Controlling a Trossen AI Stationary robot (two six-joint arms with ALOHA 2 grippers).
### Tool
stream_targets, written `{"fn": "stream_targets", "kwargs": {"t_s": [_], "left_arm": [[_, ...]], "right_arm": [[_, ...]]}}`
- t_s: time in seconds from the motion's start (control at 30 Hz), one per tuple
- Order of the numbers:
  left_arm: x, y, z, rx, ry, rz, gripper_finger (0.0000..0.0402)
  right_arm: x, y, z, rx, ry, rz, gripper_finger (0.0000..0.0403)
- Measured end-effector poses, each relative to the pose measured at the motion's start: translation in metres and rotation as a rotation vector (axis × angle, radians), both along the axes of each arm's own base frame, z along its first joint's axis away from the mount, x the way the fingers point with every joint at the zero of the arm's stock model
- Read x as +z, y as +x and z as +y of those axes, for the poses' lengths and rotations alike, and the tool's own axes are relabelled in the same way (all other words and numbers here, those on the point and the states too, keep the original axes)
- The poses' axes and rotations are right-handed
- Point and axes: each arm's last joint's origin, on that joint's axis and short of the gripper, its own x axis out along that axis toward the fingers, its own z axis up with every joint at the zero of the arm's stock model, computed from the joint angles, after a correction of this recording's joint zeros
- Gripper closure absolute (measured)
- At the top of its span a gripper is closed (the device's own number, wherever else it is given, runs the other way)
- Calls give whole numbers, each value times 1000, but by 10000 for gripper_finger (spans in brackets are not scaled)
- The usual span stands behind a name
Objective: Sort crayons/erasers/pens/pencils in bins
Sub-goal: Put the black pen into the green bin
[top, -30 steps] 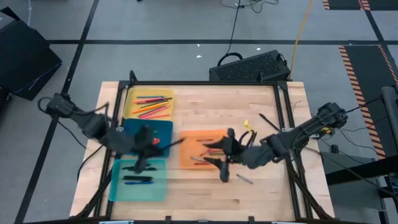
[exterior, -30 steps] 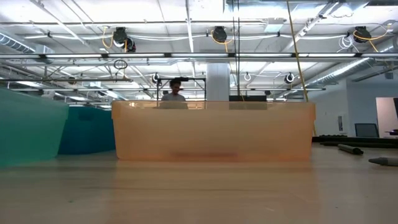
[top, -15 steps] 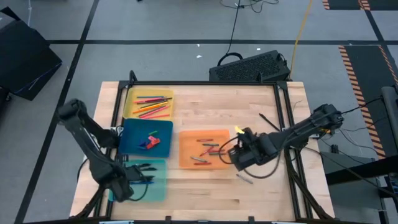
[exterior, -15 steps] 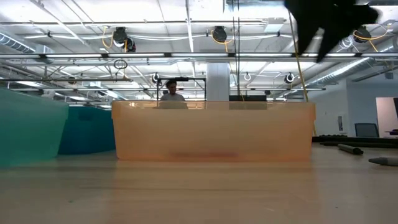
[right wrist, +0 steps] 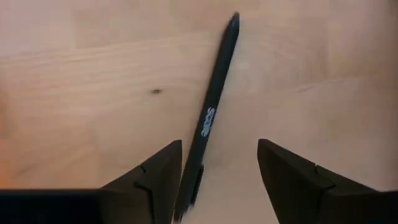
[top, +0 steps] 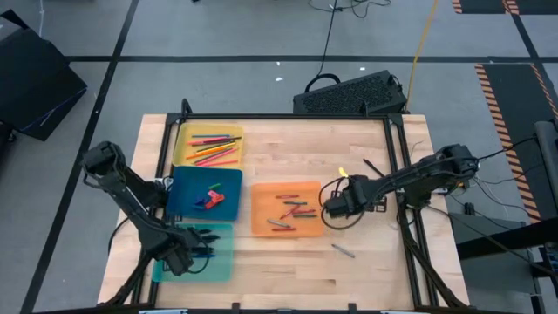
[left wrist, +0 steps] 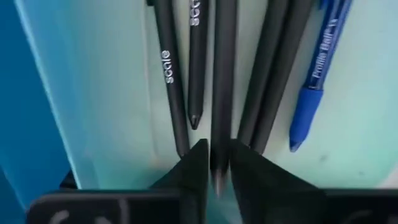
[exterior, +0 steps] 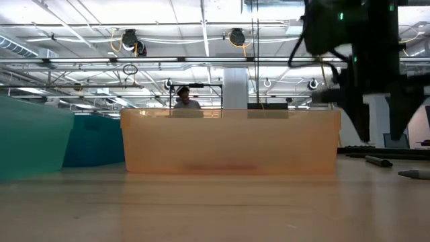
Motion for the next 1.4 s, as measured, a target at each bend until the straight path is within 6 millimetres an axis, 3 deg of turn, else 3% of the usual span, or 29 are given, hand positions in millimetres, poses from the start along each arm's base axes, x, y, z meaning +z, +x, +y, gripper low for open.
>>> {"fn": "stream_targets", "kwargs": {"t_s": [0.17, 0.33, 0.6, 0.77, 0.97, 1.2, 1.3, 1.4], "left_arm": [[8, -3, 4, 17, 7, 2, 252], [39, -12, 8, 62, -15, -83, 190], [93, -20, 26, 280, -127, -553, 187], [110, -21, 37, 415, -231, -747, 180], [122, -13, 43, 518, -348, -826, 146], [135, 14, 49, 677, -558, -834, 127], [141, 26, 53, 723, -648, -846, 128], [149, 38, 58, 742, -752, -884, 135]], "right_arm": [[-31, -9, -21, -136, 27, -43, 221], [-44, -15, -35, -233, 34, -77, 268], [-45, -17, -41, -269, 48, -58, 378], [-28, -8, -38, -158, -30, -81, 382], [42, 31, -19, 335, -272, -240, 384], [145, 88, 40, 1309, -660, -409, 384], [174, 97, 63, 1657, -882, -329, 384], [186, 104, 78, 1911, -1055, -167, 382]]}}
